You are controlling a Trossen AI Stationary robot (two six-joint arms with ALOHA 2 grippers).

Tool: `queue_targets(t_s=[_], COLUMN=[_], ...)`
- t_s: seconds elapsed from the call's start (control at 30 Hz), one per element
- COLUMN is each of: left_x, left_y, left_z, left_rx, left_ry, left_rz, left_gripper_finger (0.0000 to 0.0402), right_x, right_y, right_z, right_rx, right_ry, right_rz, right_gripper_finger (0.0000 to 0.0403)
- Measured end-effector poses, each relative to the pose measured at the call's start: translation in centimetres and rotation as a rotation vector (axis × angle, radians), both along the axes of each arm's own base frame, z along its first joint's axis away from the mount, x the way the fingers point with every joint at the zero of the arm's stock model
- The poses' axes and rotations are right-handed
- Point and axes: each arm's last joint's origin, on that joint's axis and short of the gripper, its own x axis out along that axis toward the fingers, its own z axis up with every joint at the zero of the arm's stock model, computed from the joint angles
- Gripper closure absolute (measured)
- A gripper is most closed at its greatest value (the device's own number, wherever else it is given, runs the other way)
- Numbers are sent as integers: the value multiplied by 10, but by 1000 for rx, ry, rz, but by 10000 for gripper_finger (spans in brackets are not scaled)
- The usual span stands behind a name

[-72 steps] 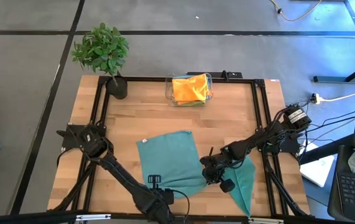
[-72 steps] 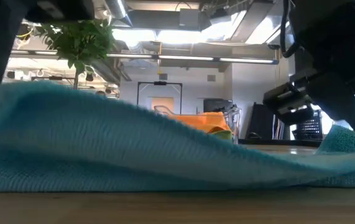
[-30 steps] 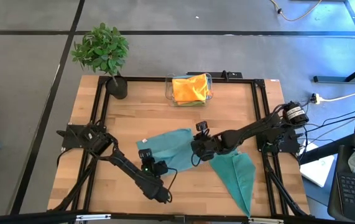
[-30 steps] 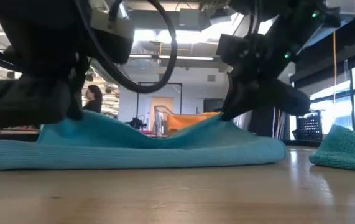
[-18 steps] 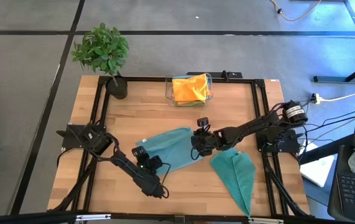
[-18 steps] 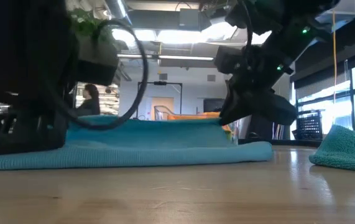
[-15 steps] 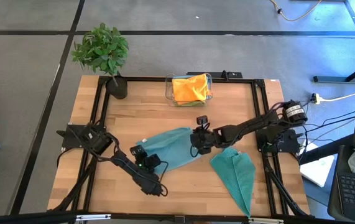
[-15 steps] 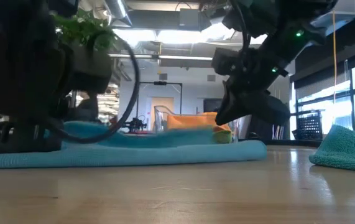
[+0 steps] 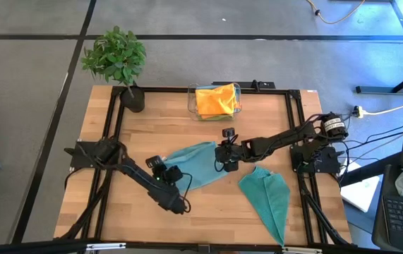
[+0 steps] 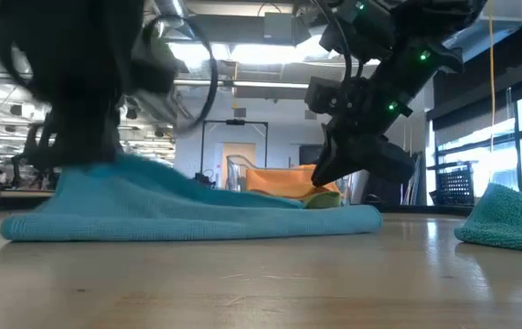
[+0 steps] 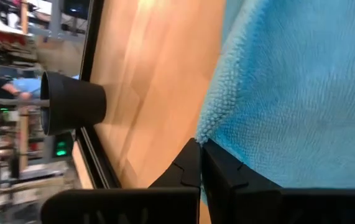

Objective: Fold microfiber towels
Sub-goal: Fold the top blue microfiber towel

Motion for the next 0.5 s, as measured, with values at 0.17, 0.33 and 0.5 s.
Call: queue_targets(t_s=[0.17, 0.33, 0.5], left_x=[-6, -14, -14], left_y=[18, 39, 48], left_z=[27, 27, 7], left_rx=[-29, -71, -141], left_ry=[-48, -35, -49], left_rz=[17, 98, 101], left_gripper_finger=[401, 401, 401], right_x=[0, 0, 3], right_y=[6, 5, -7], right_z=[0, 1, 0], right_rx=[-1, 2, 77], right_ry=[-1, -11, -15], right_rz=[18, 16, 18], right_gripper_finger=[357, 357, 357])
